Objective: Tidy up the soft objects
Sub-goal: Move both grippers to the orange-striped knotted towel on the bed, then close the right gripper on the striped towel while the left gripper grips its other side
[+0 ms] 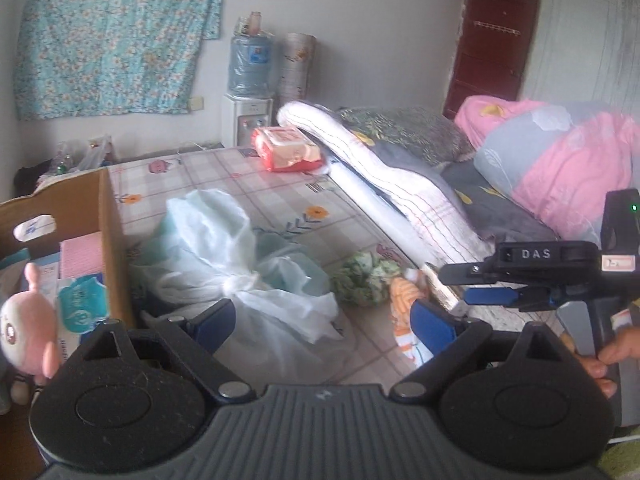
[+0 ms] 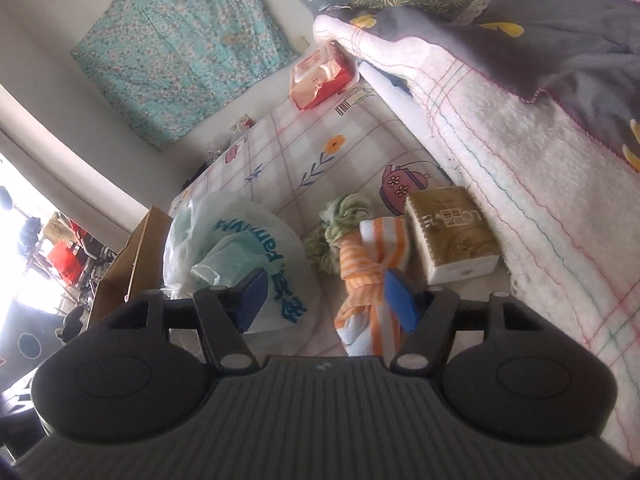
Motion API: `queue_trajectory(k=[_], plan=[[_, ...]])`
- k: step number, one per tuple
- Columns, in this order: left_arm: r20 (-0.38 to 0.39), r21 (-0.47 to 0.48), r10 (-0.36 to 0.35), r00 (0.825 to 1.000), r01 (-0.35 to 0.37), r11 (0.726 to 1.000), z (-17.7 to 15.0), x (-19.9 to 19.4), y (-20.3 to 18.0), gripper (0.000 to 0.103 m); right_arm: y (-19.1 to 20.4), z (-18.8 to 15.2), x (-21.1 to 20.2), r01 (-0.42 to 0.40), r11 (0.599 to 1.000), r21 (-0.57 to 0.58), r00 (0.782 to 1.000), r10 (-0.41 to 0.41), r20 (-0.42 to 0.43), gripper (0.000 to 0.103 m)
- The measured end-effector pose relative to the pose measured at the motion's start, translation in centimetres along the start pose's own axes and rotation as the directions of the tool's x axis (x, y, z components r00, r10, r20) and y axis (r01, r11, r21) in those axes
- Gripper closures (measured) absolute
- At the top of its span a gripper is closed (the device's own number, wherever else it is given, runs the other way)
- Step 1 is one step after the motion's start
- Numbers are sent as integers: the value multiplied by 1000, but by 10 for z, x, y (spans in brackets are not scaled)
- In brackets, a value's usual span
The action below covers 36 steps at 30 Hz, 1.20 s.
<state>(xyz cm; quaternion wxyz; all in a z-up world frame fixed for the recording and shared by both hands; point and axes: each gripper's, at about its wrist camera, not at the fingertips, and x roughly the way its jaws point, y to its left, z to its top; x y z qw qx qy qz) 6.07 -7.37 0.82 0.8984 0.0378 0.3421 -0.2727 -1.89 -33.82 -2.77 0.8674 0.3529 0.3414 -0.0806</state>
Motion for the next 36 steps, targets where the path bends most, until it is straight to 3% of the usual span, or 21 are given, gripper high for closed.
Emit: queue_trajectory(k=[8,10,13,15,20,24,27,31,36], plan=[[-121,-13,-55,991,53,998,-20,38,-29,14,-12,-4,51,74,996,-41,992,-78,-101,51],[-144,-12,-48,988,47,999,-23,43,-30,16,-17,-7,60,54,998,-23,990,-56,-132,64],[-170,-18,-44,984,41,999,-26,47,-31,17,-17,-14,59,11,1000,-20,989,-14,-146,68],[-189,-35,-52,981,47,998,-28,50,-30,17,-20,-19,58,-24,1000,14,985,26,-171,68],[-244,-48,-85,966,76,996,-37,58,-33,17,-34,-44,59,-138,971,197,950,186,-250,68],[-306,-29,-97,947,93,995,-43,68,-40,17,-36,-56,66,-187,942,279,922,266,-282,65],[-330,-16,-85,940,85,996,-45,74,-42,20,-32,-53,66,-193,943,270,919,270,-286,61],[-340,-16,-76,937,75,997,-44,82,-42,23,-27,-45,63,-179,956,234,936,239,-260,51],[-349,4,-67,935,73,997,-45,89,-46,27,-25,-40,71,-180,957,229,934,239,-266,49]])
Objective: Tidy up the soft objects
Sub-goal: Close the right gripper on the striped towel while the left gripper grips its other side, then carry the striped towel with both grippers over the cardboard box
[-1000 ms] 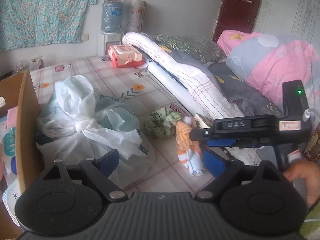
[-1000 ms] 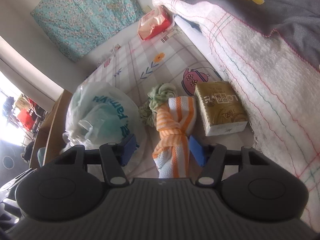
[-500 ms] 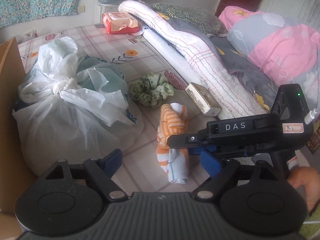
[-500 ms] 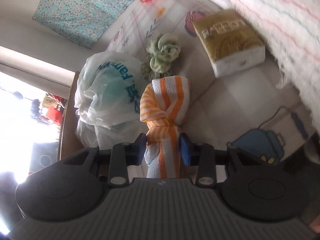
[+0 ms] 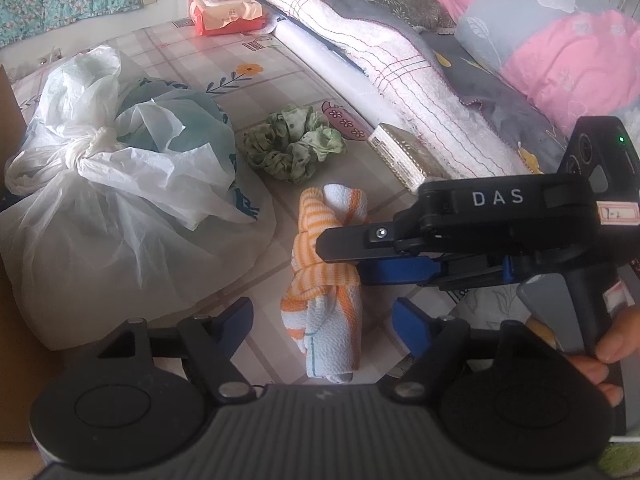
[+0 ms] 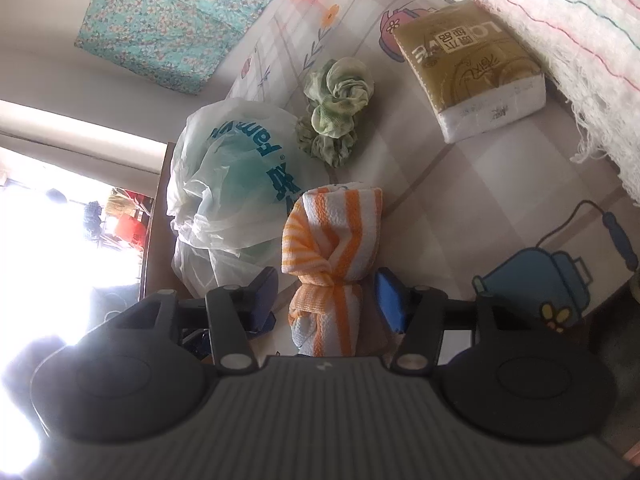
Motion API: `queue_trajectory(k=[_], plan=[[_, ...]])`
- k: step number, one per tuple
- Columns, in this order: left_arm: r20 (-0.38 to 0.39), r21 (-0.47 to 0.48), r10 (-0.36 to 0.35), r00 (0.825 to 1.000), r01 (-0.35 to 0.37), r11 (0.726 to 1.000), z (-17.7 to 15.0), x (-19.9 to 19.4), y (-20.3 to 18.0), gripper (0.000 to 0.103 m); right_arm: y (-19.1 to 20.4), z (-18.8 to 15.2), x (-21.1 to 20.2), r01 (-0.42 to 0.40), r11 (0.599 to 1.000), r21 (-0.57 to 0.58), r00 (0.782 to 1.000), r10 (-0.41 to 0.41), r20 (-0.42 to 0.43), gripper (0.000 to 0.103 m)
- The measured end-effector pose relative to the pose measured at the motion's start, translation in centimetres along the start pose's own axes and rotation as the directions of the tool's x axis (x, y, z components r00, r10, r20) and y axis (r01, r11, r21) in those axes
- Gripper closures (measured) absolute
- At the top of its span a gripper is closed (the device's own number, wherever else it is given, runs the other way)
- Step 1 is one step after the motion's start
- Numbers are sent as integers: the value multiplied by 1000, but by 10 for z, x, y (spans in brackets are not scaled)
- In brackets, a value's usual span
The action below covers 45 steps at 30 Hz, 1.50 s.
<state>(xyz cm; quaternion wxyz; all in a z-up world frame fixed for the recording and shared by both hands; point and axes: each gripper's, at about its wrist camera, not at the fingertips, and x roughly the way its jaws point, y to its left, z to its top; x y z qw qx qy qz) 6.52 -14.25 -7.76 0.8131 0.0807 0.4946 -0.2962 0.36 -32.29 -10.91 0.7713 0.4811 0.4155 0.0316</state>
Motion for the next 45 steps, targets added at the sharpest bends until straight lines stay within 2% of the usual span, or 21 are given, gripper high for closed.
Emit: queue_trajectory(k=[3,5,7,11,15,23,30,35,41,45], plan=[[-11,13,8,1000,-8,1000,0,5,-2,34,2,0,4,0,1000,-13,1000,0,3,51],[-17,12,10,1000,-10,1000,1,7,-2,35,2,1,6,13,1000,-27,1000,-13,2,61],[-28,4,2,1000,-2,1000,1,10,1,37,0,-1,8,0,1000,-25,1000,0,-4,63],[-52,-9,-1,999,0,1000,2,16,2,45,-4,-3,11,-30,999,-10,999,30,-32,64],[-56,-15,1,998,-2,1000,0,17,3,57,-4,-4,12,-43,999,-8,998,43,-40,64],[-18,-2,-10,1000,10,1000,-3,6,2,59,0,-4,6,-63,998,-21,997,62,-39,64],[60,25,-13,998,12,1000,-2,-17,-2,60,16,-4,-13,-96,994,-57,995,96,-4,64],[144,41,0,990,-6,999,-4,-45,-3,60,40,-4,-28,-125,985,-120,992,128,19,64],[249,10,25,968,-28,1000,-9,-86,11,60,87,-9,-35,-157,963,-221,986,164,12,64],[315,-34,66,947,-58,998,-16,-121,30,60,129,-16,-27,-196,936,-294,980,200,-16,64]])
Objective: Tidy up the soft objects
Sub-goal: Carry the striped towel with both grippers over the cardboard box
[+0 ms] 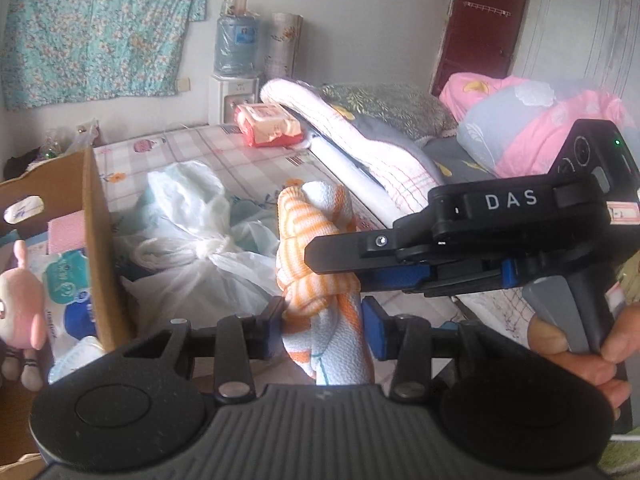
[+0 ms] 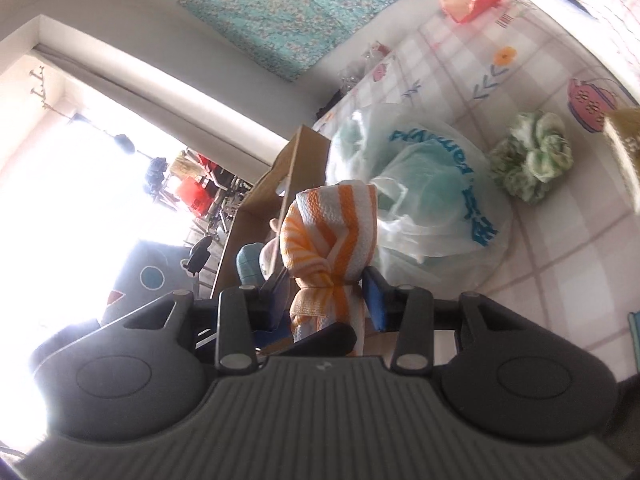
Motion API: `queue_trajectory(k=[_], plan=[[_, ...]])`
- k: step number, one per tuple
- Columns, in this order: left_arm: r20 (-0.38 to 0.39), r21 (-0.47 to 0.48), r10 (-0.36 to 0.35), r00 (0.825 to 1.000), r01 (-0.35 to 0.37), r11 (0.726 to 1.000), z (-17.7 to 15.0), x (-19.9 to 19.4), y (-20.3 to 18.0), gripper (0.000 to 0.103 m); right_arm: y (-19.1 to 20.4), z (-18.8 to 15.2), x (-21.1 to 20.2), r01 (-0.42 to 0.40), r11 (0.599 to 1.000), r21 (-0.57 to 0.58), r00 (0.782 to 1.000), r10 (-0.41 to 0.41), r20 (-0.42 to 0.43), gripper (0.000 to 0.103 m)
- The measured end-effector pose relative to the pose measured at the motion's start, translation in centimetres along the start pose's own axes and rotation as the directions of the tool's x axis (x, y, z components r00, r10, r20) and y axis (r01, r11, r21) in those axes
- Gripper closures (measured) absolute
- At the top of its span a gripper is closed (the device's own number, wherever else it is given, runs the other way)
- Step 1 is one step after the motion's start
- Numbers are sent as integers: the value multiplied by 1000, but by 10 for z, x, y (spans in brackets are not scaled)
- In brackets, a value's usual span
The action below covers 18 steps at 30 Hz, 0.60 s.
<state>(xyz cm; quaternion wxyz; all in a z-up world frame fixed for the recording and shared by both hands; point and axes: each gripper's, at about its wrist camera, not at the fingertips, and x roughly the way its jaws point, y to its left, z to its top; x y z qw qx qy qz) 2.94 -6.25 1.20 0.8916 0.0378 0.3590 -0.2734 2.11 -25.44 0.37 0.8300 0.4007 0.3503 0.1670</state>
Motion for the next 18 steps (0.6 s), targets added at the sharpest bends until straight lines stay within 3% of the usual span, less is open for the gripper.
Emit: queue_trajectory(k=[5,10,14,18], plan=[[72,-78,74,995,-68,995,-2,-42,38,60,57,3,37,-66,993,-97,996,60,-63,64],[111,-181,170,979,-149,972,-12,-81,81,60,112,1,92,-129,975,-182,979,96,-180,64],[113,-278,250,962,-211,937,-22,-106,121,60,152,-3,147,-174,959,-224,949,103,-298,64],[80,-378,322,943,-270,886,-36,-124,165,60,183,-12,208,-204,951,-233,904,92,-417,64]])
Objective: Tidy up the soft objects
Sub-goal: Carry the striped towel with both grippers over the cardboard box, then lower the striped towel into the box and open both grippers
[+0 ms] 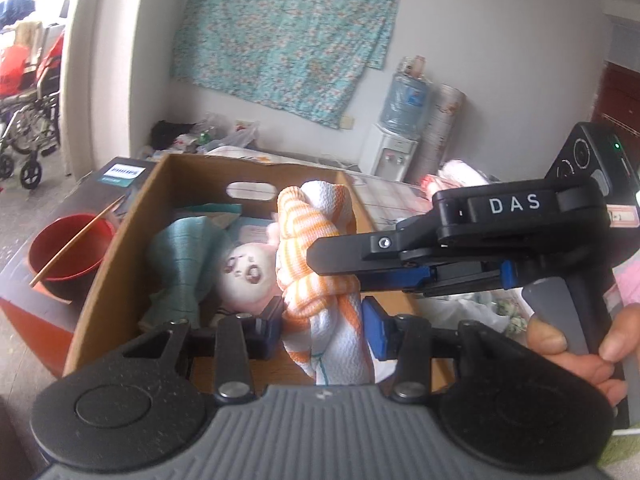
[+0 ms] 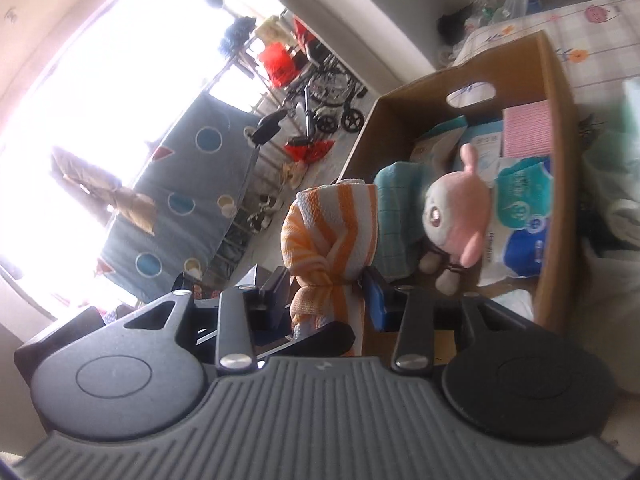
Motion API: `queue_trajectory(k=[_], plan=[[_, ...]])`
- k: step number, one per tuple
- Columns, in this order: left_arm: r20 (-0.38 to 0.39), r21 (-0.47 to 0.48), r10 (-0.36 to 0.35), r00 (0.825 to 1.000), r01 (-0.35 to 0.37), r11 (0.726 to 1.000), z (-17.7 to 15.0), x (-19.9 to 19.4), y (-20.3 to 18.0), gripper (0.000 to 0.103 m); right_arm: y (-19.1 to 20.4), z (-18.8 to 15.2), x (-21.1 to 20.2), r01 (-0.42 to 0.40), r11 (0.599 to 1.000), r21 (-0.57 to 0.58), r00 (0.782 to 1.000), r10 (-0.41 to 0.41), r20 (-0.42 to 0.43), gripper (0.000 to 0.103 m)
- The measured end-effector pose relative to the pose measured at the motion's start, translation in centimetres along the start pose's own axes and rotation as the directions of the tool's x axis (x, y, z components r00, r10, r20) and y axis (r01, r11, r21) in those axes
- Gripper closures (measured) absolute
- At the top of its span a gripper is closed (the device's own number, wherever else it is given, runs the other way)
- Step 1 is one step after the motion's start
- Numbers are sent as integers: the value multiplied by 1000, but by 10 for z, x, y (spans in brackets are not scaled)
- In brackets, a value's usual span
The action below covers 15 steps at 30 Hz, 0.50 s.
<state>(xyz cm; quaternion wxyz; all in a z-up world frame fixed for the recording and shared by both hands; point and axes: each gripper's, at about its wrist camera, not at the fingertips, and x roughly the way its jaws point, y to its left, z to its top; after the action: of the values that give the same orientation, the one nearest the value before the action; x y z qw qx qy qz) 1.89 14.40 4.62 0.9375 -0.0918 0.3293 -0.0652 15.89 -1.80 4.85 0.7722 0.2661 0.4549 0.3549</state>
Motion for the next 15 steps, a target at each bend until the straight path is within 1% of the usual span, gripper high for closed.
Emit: queue_trajectory(k=[3,5,8,11,12,15], plan=[[-27,-41,59,998,-60,997,3,6,28,60,4,15,43,-12,1000,21,996,14,-92,64],[-55,-50,96,994,-99,994,5,12,44,59,3,21,70,-13,999,48,989,20,-147,64],[-104,-68,131,986,-138,988,5,22,65,58,-1,24,104,-6,996,90,976,25,-216,65],[-145,-70,143,979,-154,986,2,26,77,53,-10,25,129,14,992,124,962,20,-273,65],[-148,-65,146,978,-157,986,2,27,78,50,-12,25,138,28,991,129,958,11,-287,65],[-154,-41,151,976,-159,986,-1,26,81,46,-22,21,160,63,986,152,939,-7,-343,65]])
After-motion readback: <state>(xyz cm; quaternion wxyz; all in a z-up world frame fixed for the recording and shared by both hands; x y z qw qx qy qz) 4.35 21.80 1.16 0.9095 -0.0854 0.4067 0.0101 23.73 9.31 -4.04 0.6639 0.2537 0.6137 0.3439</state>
